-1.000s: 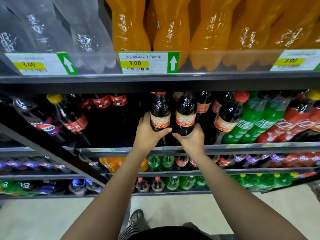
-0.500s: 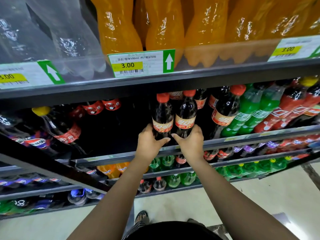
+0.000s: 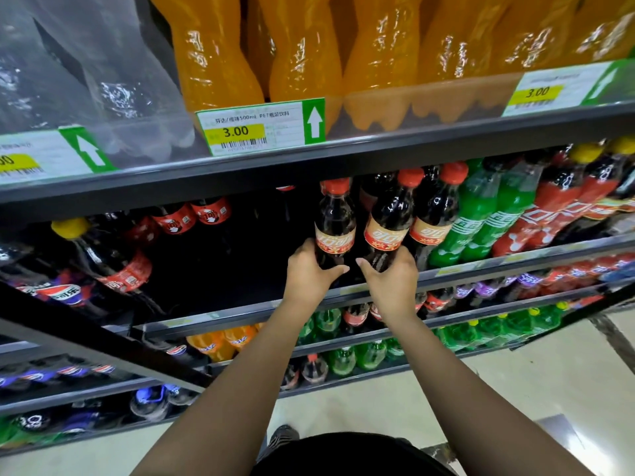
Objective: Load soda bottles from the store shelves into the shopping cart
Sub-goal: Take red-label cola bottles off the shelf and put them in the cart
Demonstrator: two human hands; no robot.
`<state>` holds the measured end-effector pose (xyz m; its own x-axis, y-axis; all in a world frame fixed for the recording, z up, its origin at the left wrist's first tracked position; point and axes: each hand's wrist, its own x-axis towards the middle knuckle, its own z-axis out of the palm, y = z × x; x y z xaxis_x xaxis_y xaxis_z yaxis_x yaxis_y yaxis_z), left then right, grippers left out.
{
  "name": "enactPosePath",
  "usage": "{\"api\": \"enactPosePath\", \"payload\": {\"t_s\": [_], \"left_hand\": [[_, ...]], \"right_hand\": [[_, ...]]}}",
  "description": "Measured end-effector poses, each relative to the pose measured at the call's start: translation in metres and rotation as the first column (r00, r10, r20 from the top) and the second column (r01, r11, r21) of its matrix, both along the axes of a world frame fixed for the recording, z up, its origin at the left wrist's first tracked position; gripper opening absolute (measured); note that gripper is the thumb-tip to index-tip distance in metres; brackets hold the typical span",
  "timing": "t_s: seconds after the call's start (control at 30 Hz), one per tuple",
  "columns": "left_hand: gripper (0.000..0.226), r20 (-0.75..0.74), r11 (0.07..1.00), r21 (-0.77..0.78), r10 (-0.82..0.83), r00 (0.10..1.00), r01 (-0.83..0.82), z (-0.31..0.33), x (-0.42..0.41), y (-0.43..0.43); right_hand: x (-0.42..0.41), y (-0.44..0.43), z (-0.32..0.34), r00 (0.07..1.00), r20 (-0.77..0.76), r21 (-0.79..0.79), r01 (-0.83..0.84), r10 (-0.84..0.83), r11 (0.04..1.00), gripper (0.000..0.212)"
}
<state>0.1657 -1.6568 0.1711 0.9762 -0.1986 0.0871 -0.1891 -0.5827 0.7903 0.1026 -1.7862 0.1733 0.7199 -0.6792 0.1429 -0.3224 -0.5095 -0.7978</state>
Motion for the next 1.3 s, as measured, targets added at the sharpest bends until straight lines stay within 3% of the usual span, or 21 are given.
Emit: {"api": "enactPosePath", "payload": {"t_s": [0.3,0.5,0.7,0.83,0.9,0.97,1.1,1.3], "left_hand": [[0.070,-0.010,0.999,0.011,0.032,0.999,-0.032,0.000,-0.003,-0.014],[0.074,-0.056,0.998,0.009,0.061,0.997,-0.060,-0.002,-0.003,-0.016],[0.077,-0.093,0.995,0.033,0.097,0.991,-0.095,0.003,-0.035,-0.011],[0.069,0.077,0.960,0.177,0.209,0.975,-0.219,-0.004,-0.083,0.014],[0.062,0.210,0.920,0.259,0.244,0.947,-0.295,-0.015,-0.106,0.032],[0.063,0.249,0.867,0.335,0.297,0.922,-0.370,-0.029,-0.131,0.058],[0.072,0.163,0.718,0.494,0.478,0.863,-0.490,-0.048,-0.176,0.135],[0.083,0.031,0.539,0.621,0.708,0.705,-0.569,-0.060,-0.233,0.263]], "right_hand": [[0.004,-0.012,0.005,0.997,-0.063,-0.077,-0.050,0.046,0.996,0.050],[0.002,-0.010,0.008,0.995,-0.089,-0.045,-0.054,0.049,0.998,0.053],[-0.026,0.002,0.004,0.998,0.058,0.031,-0.024,0.022,0.999,0.067],[-0.051,0.020,-0.005,0.987,0.081,-0.082,-0.133,0.139,0.988,0.054],[-0.059,0.032,-0.016,0.964,0.031,-0.152,-0.257,0.265,0.954,0.050],[-0.064,0.050,-0.030,0.918,-0.065,-0.237,-0.396,0.392,0.887,0.050],[-0.072,0.103,-0.050,0.766,-0.352,-0.306,-0.637,0.538,0.707,0.060],[-0.079,0.202,-0.052,0.594,-0.510,-0.367,-0.804,0.622,0.468,0.065]]}}
